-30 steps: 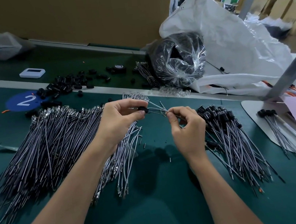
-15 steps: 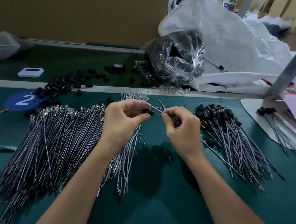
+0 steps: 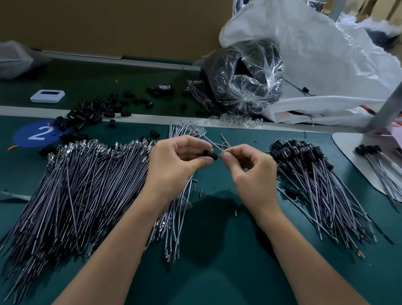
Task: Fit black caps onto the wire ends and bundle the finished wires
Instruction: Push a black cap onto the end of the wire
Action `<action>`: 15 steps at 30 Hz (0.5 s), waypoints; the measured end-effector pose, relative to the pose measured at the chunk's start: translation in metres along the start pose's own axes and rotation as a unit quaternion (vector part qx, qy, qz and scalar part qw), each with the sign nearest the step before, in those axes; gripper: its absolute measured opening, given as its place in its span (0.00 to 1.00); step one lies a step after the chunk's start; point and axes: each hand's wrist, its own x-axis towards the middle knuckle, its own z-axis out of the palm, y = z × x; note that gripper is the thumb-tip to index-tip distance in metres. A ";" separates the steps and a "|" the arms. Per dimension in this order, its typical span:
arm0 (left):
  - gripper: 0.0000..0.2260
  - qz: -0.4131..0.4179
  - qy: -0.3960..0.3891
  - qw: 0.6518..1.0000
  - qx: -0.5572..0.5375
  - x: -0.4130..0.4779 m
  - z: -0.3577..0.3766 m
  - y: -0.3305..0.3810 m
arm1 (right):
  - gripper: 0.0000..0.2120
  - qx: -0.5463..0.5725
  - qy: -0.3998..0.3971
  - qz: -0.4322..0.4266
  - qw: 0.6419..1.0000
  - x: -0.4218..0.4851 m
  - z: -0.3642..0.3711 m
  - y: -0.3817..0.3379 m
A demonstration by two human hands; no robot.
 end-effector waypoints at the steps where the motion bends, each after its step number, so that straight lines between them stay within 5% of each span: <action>1: 0.10 -0.001 -0.001 1.000 0.000 0.000 0.000 0.000 | 0.06 0.000 -0.004 0.005 1.000 0.000 -0.001 0.000; 15: 0.11 -0.005 0.008 1.000 -0.001 0.000 -0.001 -0.004 | 0.11 0.020 -0.031 0.025 0.999 -0.002 -0.001 -0.003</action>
